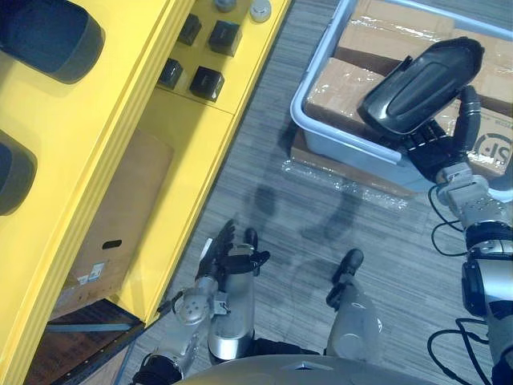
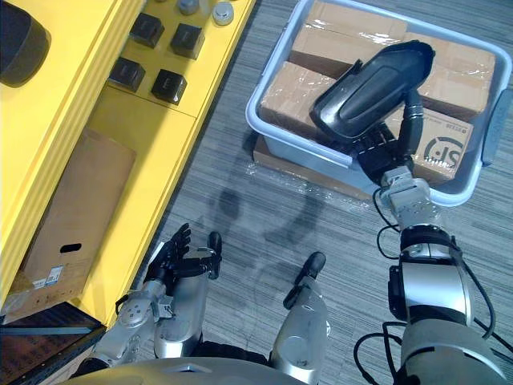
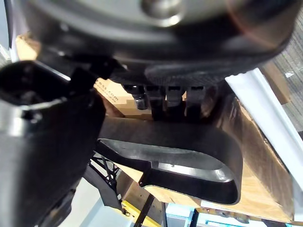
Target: Walk over and take three plastic housings, then place them on the shelf
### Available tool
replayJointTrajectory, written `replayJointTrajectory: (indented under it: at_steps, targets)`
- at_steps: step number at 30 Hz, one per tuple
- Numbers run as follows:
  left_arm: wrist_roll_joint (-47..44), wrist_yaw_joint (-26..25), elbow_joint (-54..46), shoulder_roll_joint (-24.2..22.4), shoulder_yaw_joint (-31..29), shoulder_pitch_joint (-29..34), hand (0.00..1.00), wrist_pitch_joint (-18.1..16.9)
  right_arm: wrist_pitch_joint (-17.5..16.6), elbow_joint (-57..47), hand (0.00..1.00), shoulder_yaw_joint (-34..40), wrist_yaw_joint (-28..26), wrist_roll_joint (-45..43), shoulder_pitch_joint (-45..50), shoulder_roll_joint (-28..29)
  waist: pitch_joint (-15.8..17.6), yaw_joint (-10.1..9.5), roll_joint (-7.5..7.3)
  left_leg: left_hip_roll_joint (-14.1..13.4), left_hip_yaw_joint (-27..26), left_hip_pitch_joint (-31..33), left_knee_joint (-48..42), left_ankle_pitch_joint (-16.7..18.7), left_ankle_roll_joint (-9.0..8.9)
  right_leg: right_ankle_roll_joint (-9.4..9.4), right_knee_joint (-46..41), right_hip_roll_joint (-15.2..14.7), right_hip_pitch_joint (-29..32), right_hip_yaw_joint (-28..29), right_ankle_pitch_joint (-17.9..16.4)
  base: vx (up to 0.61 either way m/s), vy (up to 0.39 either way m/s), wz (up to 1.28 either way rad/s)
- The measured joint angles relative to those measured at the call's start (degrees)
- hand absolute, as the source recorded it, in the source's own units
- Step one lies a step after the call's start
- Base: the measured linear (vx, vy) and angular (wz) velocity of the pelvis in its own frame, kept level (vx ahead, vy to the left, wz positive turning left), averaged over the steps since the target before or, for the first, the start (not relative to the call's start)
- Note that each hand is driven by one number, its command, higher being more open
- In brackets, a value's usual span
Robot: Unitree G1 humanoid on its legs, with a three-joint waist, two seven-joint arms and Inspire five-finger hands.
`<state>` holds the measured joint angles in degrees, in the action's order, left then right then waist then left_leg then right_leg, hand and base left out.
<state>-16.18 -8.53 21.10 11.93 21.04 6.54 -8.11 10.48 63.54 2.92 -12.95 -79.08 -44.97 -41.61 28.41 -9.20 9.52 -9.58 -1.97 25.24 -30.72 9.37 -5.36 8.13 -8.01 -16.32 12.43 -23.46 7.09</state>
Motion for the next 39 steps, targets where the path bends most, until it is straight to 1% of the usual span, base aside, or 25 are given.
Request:
replayJointTrajectory:
  at_steps: [6,9,10,12,17,21,29,36,39]
  targets:
    - [-1.95,-0.18,-0.21,-0.01,0.15,-0.29,1.0,-0.5,-0.04,0.06,1.0,0.1,1.1,0.0,-2.12,-0.97,0.04,-0.12,0.22,0.07,0.42,1.55,-0.12,-0.31,0.1,0.03,-0.71,-0.09,1.49,-0.35,0.03,0.0,0.02,0.03]
    - [-2.47,-0.21,-0.23,-0.1,1.02,-1.12,1.0,-0.49,0.24,0.09,1.0,0.07,1.18,-0.05,-3.2,-2.77,0.31,-0.33,1.14,0.32,0.7,2.14,-0.16,-0.56,0.23,0.02,-0.94,-0.34,1.88,-0.68,0.01,-0.03,0.039,0.06]
    - [-2.48,-0.2,-0.22,-0.19,1.23,-1.59,1.0,-0.48,0.44,0.1,0.0,0.07,1.21,-0.05,-3.42,-3.53,0.42,-0.59,1.48,0.45,0.76,2.37,-0.1,-0.7,0.24,0.02,-1.02,-0.47,2.12,-0.74,0.02,-0.04,0.037,0.03]
    - [-2.51,-0.16,-0.29,-0.27,1.24,-1.9,1.0,-0.49,0.6,0.49,0.0,0.07,1.25,-0.06,-3.73,-3.86,0.46,-0.98,1.62,0.49,0.73,2.63,-0.11,-0.77,0.24,0.03,-1.07,-0.55,2.45,-0.75,0.03,-0.04,0.036,0.0]
    - [-4.03,-0.21,-0.3,-0.27,1.26,-2.1,1.0,-0.49,2.56,0.83,0.0,0.33,3.28,-0.06,-5.04,-4.37,0.42,-0.94,1.68,0.49,1.0,3.55,-0.04,-0.86,0.01,-0.06,-1.03,-0.58,3.11,-1.26,-0.03,-0.03,0.029,0.02]
    - [-4.44,-0.73,-0.4,-0.27,1.64,-2.2,1.0,-0.48,5.55,1.02,0.0,0.35,7.89,0.04,-5.76,-5.21,0.41,-1.28,1.68,0.49,1.12,3.62,0.08,-1.18,0.12,-0.08,-1.09,-0.58,3.16,-1.4,-0.04,0.0,0.008,0.0]
    - [-4.47,-1.45,-1.33,-0.28,1.8,-2.25,1.0,-0.45,6.11,1.99,0.0,-0.19,10.9,0.07,-6.53,-5.35,0.41,-1.43,1.68,0.49,1.4,3.52,0.11,-1.43,0.15,-0.16,-1.28,-0.57,2.9,-1.71,-0.09,-0.01,0.007,0.01]
    - [-4.46,-1.54,-1.36,-0.07,2.78,-2.46,1.0,-0.33,5.4,2.02,0.0,-0.26,11.06,0.19,-6.56,-5.29,0.41,-1.53,1.68,0.55,1.73,3.26,1.13,-2.38,0.01,-0.44,-0.92,-0.43,2.64,-2.17,0.08,-0.04,0.02,0.03]
    - [-4.46,-1.4,-1.4,-0.07,2.79,-2.5,1.0,-0.33,5.08,1.97,0.0,-0.25,10.6,2.29,-6.5,-5.2,0.4,-1.5,1.63,0.39,1.86,3.22,1.08,-2.49,-0.07,-0.56,-0.9,-0.18,2.49,-2.21,0.17,-0.02,0.011,0.0]
